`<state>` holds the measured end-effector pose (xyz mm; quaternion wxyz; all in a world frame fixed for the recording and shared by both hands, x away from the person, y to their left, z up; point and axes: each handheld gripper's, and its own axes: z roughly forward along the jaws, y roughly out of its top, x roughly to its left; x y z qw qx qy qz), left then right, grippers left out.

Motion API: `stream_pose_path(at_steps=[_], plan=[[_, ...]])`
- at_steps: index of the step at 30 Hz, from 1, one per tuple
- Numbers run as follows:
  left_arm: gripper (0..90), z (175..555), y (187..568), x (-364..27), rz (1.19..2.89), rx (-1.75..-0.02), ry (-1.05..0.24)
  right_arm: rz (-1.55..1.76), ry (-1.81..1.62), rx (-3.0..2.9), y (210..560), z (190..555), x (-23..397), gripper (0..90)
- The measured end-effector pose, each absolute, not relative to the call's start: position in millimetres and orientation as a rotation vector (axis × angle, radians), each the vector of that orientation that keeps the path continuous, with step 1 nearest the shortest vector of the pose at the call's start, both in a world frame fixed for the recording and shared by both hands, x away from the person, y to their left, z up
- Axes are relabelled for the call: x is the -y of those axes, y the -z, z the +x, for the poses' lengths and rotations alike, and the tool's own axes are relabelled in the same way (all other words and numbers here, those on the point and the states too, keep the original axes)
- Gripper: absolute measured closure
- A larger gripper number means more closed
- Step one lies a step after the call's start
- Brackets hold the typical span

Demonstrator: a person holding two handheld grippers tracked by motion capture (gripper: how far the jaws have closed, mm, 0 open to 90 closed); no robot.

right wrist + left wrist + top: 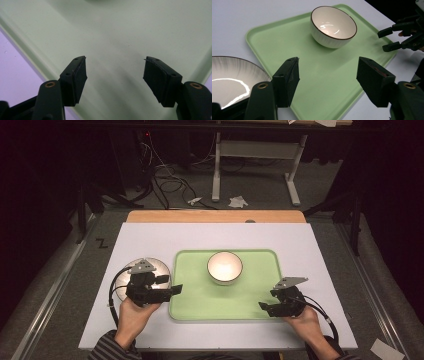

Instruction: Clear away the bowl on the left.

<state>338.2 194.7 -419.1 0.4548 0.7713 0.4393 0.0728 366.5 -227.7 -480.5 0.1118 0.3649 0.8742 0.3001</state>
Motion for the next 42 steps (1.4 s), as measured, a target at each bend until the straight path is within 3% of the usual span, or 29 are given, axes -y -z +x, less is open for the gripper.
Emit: stream_pose_path(at_steps=[42], plan=[[33.2,373,459,-152,2.019,-1.11,-0.039,1.063,-0.88,-2.577,480,366,228,36.4]])
